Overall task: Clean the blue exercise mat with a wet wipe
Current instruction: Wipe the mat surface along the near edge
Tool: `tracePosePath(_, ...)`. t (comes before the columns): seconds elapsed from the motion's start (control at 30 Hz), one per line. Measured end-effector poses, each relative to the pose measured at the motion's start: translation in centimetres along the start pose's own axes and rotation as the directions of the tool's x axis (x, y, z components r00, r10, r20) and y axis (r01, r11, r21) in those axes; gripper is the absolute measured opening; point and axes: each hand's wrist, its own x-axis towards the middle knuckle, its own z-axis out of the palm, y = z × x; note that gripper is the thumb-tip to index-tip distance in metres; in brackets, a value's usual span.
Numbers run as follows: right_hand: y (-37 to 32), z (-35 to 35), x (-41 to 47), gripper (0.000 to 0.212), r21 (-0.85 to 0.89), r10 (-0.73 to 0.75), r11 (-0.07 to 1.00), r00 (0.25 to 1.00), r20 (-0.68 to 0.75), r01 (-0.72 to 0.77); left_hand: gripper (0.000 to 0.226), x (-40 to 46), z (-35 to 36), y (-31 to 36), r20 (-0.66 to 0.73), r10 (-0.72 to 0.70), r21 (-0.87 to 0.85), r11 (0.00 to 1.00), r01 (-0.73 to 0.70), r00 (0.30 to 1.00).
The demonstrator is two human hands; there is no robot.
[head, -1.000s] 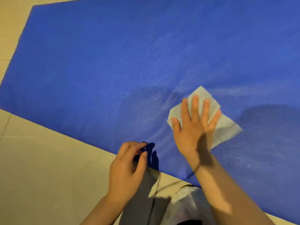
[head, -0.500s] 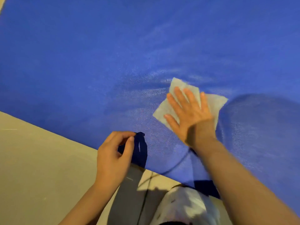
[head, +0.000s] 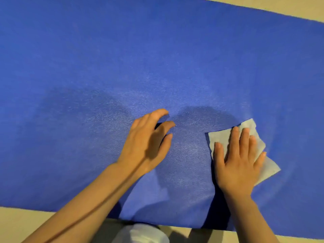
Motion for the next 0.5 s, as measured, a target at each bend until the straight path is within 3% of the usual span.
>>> tracePosePath(0.1, 2.7, 0.0, -1.7, 0.070, -0.021, 0.023, 1.000, 1.000, -0.003, -0.023, 0.045, 1.9, 2.5, 1.2, 0.067, -0.040, 0.051, 0.998, 0.037, 0.997)
tracePosePath(0.23, 3.9, 0.6, -1.0, 0.069, -0.033, -0.003, 0.999, 0.998, -0.068, 0.001, 0.050, 1.8, 5.1, 1.9, 0.038, -0.025, 0.227, 0.974, 0.016, 0.999)
tracePosePath(0.5, -2.2, 1.0, 8.1, 0.071, -0.048, -0.105, 0.994, 0.984, -0.144, 0.099, 0.051, 1.8, 5.5, 1.8, 0.010, 0.017, 0.314, 0.949, -0.020, 1.000)
